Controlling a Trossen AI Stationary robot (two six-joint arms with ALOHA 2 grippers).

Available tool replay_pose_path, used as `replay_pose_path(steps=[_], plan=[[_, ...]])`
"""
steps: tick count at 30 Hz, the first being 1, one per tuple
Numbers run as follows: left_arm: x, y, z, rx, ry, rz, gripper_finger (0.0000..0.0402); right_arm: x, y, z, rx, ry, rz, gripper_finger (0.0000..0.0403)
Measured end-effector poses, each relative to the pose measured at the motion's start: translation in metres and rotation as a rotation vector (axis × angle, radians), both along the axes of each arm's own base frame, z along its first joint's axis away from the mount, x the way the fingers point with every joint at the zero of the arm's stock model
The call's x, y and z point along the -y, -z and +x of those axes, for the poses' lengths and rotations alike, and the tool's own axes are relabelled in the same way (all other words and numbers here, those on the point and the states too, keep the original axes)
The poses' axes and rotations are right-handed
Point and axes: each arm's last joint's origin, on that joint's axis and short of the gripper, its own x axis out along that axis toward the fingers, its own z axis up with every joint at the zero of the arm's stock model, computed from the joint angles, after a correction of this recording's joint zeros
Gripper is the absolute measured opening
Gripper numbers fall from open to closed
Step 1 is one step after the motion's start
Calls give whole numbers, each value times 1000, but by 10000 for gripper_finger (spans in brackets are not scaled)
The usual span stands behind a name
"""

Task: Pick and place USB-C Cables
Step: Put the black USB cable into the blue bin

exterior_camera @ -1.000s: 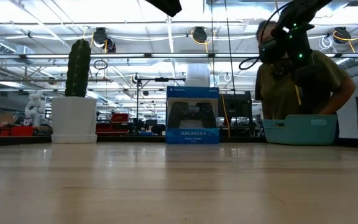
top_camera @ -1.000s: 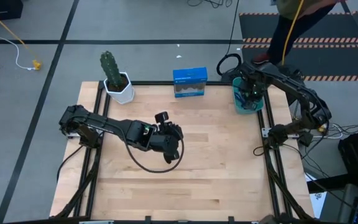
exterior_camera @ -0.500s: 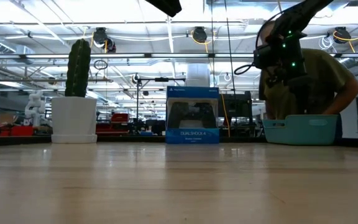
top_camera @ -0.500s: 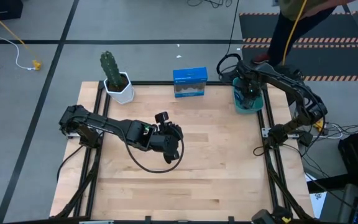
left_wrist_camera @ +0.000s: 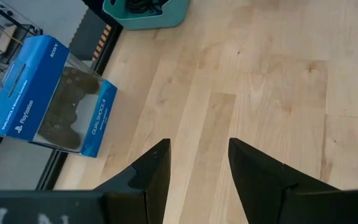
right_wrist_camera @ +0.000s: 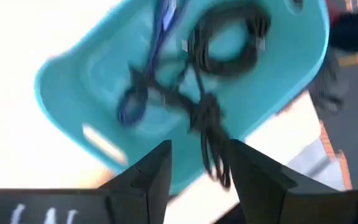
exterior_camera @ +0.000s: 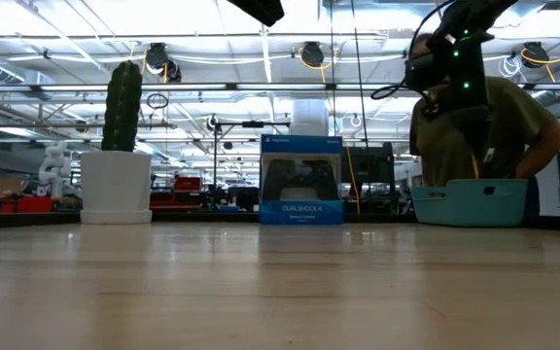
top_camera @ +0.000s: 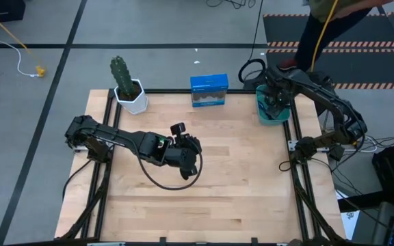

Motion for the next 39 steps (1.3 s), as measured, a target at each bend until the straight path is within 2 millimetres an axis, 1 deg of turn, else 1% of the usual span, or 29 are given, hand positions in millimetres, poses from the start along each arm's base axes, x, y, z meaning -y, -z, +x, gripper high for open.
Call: replay_pose_path(steps=[4,7,10,15,19,23,25,28,32,34,39], plan=[[-1,0,0,0,1,2,163,-11,-1,0,-132,21,-7,151],[-1,0,1,2,9,8,163,-16,-1,0,-182,45,-14,159],[-1,-1,1,3,10,8,163,-18,0,3,-222,71,-62,161],[0,-1,1,-1,17,14,163,-12,15,6,-331,115,-91,140],[0,-1,2,3,27,21,163,-5,32,10,-451,90,-55,120],[0,-2,3,10,36,27,163,9,45,11,-499,79,-46,98],[0,-2,3,9,38,28,163,11,49,12,-523,75,-3,81],[0,-2,3,9,38,29,163,14,54,13,-512,85,2,50],[0,-2,3,5,47,37,163,15,53,18,-465,79,-32,11],[0,-2,3,7,47,37,163,15,52,22,-418,62,-46,5],[-4,-3,5,18,38,36,163,21,52,31,-339,38,-134,15]])
